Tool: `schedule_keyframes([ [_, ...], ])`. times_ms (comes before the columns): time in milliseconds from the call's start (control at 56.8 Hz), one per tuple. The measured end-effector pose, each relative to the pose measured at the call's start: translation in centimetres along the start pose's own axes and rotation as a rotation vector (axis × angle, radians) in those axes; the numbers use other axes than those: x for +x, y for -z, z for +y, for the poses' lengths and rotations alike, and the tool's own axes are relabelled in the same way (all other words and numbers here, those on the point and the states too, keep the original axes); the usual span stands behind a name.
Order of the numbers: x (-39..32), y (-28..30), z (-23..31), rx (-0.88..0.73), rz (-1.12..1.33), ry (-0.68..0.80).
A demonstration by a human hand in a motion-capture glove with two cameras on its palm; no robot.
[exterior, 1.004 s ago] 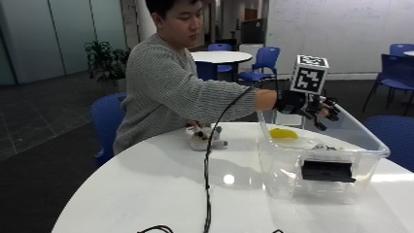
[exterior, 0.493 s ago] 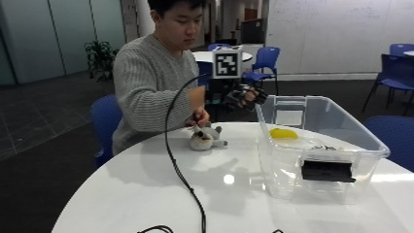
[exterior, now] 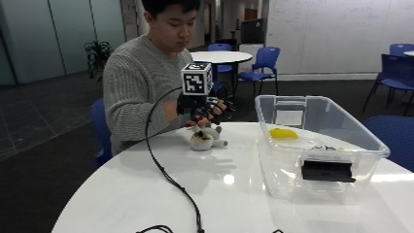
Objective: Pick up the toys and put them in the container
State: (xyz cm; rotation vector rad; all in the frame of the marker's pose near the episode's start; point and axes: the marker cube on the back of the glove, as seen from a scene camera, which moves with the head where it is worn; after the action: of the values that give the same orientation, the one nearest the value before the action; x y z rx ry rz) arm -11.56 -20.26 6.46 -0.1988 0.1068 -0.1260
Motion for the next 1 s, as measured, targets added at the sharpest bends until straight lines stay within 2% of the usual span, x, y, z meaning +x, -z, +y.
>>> schedule_keyframes([
  [159,-1.3,-2.5,0.7,-0.031,-0.007,0.007],
  [370,-4.1,-10.2,2.4,-0.160,0.079,0.022],
  [493,-3.3,-11.5,2.8,-0.068,0.294,0.091],
  [564,-4.2,-12.0,2.8,-0.053,0.202,0.009],
  [704,-4.5,-12.4,3.0,-0.056,0.193,-0.012],
  [810,-4.6,-12.4,3.0,-0.054,0.191,0.021],
  [881,-3.6,-12.4,2.8,-0.036,0.276,0.113],
  [1004,-4.1,-12.8,2.2,0.044,0.170,0.055],
])
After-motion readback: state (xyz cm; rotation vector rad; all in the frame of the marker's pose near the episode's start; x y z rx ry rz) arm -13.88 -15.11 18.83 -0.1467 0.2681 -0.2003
